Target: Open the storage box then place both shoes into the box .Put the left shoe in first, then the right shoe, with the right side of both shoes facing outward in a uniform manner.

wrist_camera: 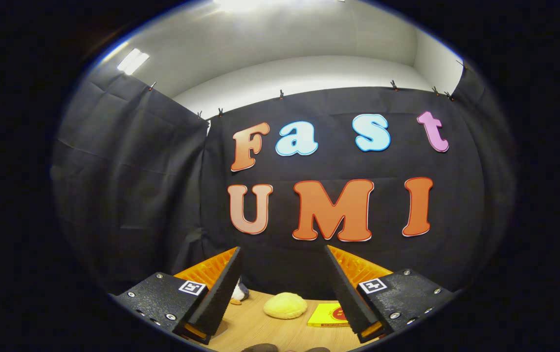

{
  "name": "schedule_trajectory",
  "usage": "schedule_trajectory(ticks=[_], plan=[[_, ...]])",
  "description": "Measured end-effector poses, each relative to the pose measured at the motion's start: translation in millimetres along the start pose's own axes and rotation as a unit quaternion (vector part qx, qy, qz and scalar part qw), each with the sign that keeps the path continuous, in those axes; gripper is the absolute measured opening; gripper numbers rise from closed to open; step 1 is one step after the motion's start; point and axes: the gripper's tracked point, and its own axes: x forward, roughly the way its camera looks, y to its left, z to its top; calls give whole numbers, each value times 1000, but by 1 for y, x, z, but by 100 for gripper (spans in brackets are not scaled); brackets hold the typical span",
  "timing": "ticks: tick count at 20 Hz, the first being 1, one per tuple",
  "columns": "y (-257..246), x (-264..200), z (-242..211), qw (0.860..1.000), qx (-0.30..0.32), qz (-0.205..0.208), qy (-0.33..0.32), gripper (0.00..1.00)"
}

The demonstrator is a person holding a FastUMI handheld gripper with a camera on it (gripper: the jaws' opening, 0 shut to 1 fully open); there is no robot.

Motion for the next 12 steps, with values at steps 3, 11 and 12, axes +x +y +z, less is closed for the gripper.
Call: schedule_trajectory(ticks=[3, 11, 12], plan=[[16, 5, -27, 999, 18, 22, 37, 98], [82, 1, -106, 976, 80, 117, 164, 98], [90, 0, -115, 972, 87, 128, 178, 98]])
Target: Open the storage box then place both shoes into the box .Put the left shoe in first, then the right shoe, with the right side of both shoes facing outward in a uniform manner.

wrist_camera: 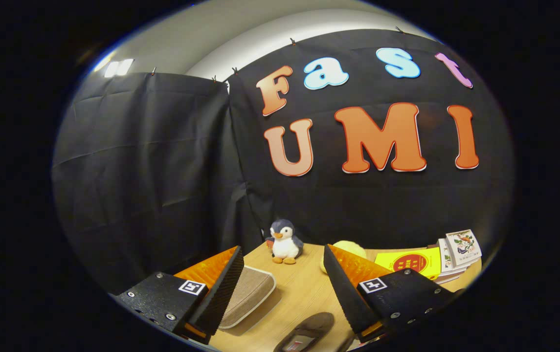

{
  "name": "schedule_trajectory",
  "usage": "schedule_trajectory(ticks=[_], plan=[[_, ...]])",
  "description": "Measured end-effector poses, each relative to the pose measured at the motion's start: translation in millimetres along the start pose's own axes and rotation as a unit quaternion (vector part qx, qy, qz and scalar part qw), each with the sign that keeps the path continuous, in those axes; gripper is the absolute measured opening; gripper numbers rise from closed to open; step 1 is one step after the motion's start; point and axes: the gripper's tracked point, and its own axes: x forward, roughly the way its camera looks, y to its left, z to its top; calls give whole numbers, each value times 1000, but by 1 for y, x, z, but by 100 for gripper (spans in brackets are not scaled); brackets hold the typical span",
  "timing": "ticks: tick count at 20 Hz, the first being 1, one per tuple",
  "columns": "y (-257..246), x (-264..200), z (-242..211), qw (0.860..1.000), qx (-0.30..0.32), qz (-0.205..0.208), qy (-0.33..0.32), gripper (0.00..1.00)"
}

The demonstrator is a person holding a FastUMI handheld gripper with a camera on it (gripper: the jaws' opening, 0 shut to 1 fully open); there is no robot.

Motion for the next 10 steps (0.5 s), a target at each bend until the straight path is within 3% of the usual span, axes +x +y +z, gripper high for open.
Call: schedule_trajectory(ticks=[5, 10], plan=[[23, 22, -57, 995, 34, 45, 87, 97], [45, 36, -110, 980, 73, 82, 165, 96]])
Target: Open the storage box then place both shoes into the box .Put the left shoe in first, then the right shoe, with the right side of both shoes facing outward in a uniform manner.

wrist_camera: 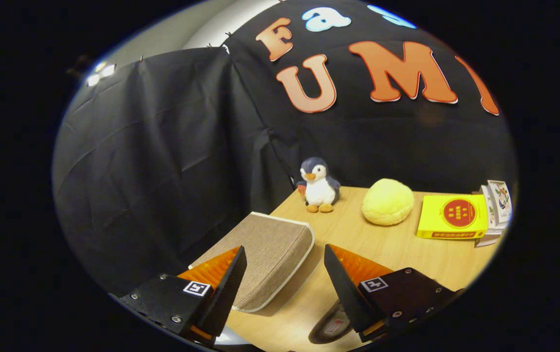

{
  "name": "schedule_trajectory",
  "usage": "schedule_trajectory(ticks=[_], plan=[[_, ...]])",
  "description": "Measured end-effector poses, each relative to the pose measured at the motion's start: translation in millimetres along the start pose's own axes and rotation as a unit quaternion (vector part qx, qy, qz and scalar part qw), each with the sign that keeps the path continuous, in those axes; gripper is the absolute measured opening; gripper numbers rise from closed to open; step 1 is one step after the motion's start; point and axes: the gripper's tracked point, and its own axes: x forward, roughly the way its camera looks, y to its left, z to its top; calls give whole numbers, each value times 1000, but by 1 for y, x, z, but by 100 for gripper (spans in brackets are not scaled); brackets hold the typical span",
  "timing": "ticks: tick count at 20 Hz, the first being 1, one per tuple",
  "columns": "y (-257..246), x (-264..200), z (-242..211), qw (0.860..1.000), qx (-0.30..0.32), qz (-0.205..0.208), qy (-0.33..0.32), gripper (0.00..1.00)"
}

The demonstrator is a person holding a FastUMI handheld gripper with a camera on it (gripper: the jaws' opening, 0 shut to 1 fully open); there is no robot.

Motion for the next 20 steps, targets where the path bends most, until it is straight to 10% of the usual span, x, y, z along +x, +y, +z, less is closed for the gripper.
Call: schedule_trajectory(ticks=[20], plan=[[32, 82, -112, 962, 205, 93, 152, 95]])
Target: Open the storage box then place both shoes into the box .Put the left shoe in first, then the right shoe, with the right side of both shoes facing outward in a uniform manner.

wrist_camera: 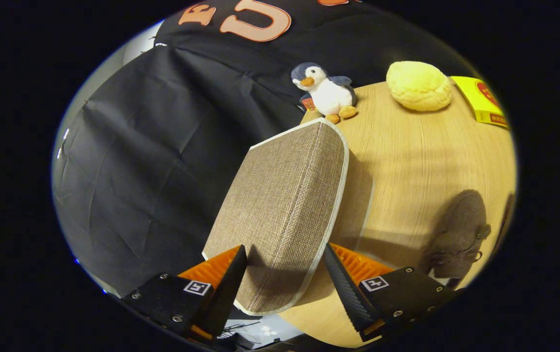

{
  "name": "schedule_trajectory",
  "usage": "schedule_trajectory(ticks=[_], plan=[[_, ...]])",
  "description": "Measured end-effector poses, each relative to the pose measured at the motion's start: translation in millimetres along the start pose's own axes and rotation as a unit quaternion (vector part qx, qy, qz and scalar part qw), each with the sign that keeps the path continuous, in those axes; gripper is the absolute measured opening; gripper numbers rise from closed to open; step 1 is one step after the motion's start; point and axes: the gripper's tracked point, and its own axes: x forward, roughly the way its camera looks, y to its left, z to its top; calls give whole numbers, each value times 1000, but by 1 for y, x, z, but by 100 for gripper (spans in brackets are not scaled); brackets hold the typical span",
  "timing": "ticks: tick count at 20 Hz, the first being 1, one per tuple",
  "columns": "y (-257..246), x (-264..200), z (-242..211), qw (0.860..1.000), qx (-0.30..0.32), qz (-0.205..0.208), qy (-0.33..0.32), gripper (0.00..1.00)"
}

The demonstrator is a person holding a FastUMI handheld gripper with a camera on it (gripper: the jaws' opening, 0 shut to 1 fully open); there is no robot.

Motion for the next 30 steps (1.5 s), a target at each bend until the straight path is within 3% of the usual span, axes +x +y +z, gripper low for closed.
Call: schedule_trajectory(ticks=[8, 10, 15, 17, 24, 30], plan=[[-4, 9, 0, 991, 124, 40, -6, 96], [-3, 4, 5, 990, 134, 46, -11, 90], [24, -25, 20, 981, 162, 107, -26, 66], [27, -28, 18, 984, 141, 104, -25, 62], [57, -37, 33, 983, 136, 120, -42, 62], [96, -58, 49, 983, 94, 141, -71, 68]])
